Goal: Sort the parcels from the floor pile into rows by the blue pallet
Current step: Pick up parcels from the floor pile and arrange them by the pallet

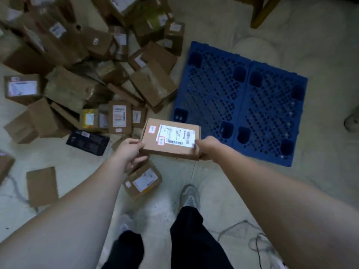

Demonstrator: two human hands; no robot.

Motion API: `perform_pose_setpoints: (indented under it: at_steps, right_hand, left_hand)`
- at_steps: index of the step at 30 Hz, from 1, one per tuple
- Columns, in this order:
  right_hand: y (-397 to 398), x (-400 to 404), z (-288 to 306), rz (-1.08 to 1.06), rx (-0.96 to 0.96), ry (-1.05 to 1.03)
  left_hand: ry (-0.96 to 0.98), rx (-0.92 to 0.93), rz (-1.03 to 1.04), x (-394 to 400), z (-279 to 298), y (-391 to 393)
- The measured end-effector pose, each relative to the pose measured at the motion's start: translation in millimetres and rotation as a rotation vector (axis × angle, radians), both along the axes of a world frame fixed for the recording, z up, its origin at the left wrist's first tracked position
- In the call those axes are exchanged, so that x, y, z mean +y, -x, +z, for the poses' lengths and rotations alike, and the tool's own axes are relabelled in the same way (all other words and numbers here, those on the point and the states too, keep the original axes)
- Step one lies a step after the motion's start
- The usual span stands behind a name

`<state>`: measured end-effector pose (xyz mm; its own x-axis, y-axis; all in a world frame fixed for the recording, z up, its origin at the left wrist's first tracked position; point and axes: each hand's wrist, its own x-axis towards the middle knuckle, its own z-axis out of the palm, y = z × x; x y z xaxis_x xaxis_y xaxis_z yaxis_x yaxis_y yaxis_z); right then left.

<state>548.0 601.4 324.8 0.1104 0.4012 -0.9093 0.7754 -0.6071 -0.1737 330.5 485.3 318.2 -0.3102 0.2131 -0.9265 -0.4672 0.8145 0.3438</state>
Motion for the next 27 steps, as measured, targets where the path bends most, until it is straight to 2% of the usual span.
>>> perform_pose_setpoints:
  at_steps: [3,5,10,13,16,19,23,27]
  right_hand:
    - [-37,63,6,-0.104,0.029,-0.057]
    - [-51,104,8,-0.082,0.082,-0.104]
    - [-52,175,9,0.038,0.274,-0.001]
    - [-46,215,-7,-0.049,0.317,-0.028]
    - [-34,252,-44,-0.312,0.320,-0.112]
    - [-21,277,-85,-0.539,0.366,-0.136]
    - [-9,306,-144,-0.502,0.283,-0.218]
    - [2,344,-210,-0.285,0.280,-0.409]
  left_hand:
    - [-0.097,-0.030,0.022,69,18,-18]
    - [-0.139,-0.025,-0.019,113,20,-20]
    - [-0.205,-0.080,-0.124,214,6,-9]
    - [-0.276,-0.077,-0.045,278,-7,-9]
    - [-0.225,-0.120,0.006,323,-36,-21]
    - [-0.185,-0.141,-0.199,344,-72,-49]
    - [-0.226,-0.031,-0.307,368,-129,-61]
    - [-0.266,0.057,-0.344,405,-191,-53]
